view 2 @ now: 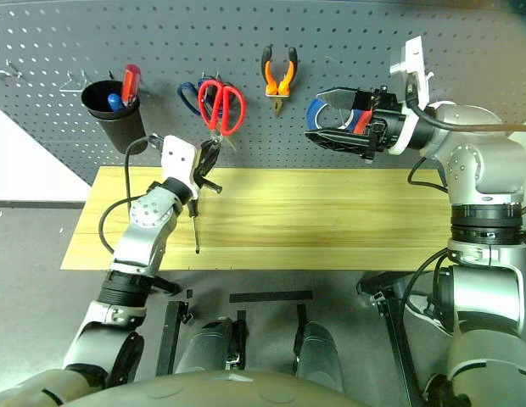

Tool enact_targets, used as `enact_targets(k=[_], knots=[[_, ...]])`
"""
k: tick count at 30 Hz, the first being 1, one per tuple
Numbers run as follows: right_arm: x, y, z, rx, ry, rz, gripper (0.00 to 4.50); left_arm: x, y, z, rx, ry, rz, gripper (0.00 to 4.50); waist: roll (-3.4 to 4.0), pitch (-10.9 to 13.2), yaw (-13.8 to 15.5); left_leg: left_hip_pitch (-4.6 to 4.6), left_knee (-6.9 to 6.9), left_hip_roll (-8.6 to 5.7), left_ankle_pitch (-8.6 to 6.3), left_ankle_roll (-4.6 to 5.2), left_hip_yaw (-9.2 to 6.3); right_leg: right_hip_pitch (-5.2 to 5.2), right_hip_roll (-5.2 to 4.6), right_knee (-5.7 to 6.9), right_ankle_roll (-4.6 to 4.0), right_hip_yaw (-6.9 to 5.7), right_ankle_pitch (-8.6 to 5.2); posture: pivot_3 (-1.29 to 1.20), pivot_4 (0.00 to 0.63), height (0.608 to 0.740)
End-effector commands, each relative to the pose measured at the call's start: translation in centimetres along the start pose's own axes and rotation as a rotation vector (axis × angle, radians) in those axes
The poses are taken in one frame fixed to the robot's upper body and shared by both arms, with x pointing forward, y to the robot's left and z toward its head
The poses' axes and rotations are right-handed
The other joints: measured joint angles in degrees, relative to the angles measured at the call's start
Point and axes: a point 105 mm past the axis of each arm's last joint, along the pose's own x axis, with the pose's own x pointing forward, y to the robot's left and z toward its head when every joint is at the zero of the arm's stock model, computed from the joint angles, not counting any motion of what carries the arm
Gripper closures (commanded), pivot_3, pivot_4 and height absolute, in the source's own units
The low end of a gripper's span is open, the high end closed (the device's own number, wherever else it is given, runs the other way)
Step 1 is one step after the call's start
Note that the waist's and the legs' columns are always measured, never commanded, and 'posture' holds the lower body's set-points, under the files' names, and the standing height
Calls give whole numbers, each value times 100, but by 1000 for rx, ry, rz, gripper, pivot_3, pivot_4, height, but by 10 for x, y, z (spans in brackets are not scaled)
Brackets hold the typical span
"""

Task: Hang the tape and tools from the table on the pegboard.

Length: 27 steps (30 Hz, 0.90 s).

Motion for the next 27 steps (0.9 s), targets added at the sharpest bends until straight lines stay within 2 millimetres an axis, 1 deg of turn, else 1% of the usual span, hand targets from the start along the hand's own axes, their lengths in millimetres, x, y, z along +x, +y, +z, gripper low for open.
enact_targets(k=[1, 3, 6, 8, 12, 15, 17, 19, 21, 23, 27], knots=[[-4, 2, 11, -62, -14, -9, 0, 6, 5, 11, -25, -37, 42, 3284, 0, 0, -2, 0, 0, 0, 0, 0, 0, 0, 0, 0, 0, 0, 0, -43, 113, 732], [-3, 2, 11, -63, -15, -10, 0, 8, 5, 11, -35, -32, 65, 2620, 0, -1, 0, 1, 1, 0, 0, 0, 0, 1, 0, 1, 0, 0, 0, -41, 114, 732], [-2, 2, 10, -65, -14, -10, 0, 5, 3, 16, -62, -62, 70, 1594, 0, -1, -2, 1, 2, -1, 0, 0, 0, 2, -1, 1, 0, 0, 0, -36, 120, 732], [-3, 2, 9, -64, -11, -12, 0, -4, 6, 20, -66, -75, 61, 968, 0, -1, -15, 1, 2, 0, 0, 0, -1, 1, 0, 1, 0, 0, 0, -30, 123, 732], [-4, 3, 6, -61, -7, -13, 0, -19, 13, 20, -101, -56, 61, 968, 0, -1, -118, 3, 1, 1, 0, 0, -2, 2, -1, 3, 0, 0, 0, -22, 126, 732], [0, 9, 2, -44, -8, 15, 0, -42, 35, 8, -155, 42, 174, 968, 0, -1, -144, 7, 5, 1, 0, 0, -5, 8, -2, 6, 0, 0, 1, -6, 129, 732], [5, 14, 1, -32, -14, 44, 0, -53, 41, 2, -171, 85, 187, 968, 0, -1, -147, 20, 4, 2, 0, 0, -4, 14, -3, 9, 0, 2, 1, 6, 132, 732], [9, 18, 0, -18, -19, 72, 0, -60, 42, -6, -199, 144, 189, 968, 0, -1, -135, 29, 3, 6, 1, -1, -3, 18, -1, 13, 0, 2, 0, 15, 135, 732], [19, 24, -8, 2, -5, 114, 0, -71, 57, -25, -200, 291, 271, 968, 0, -1, -121, 41, 4, 6, 1, -2, -3, 30, -1, 15, 0, 4, 0, 36, 144, 732], [28, 29, -15, 19, 8, 148, 0, -79, 68, -37, -203, 400, 327, 968, -1, -1, -121, 55, 4, 5, 1, -2, -3, 44, -2, 14, 0, 8, 0, 58, 151, 732], [38, 28, -31, 16, 57, 168, 0, -82, 75, -51, -221, 490, 343, 968, -1, 0, -73, 57, 4, 4, 1, -2, -7, 48, -2, 15, 0, 10, 0, 97, 162, 732]])
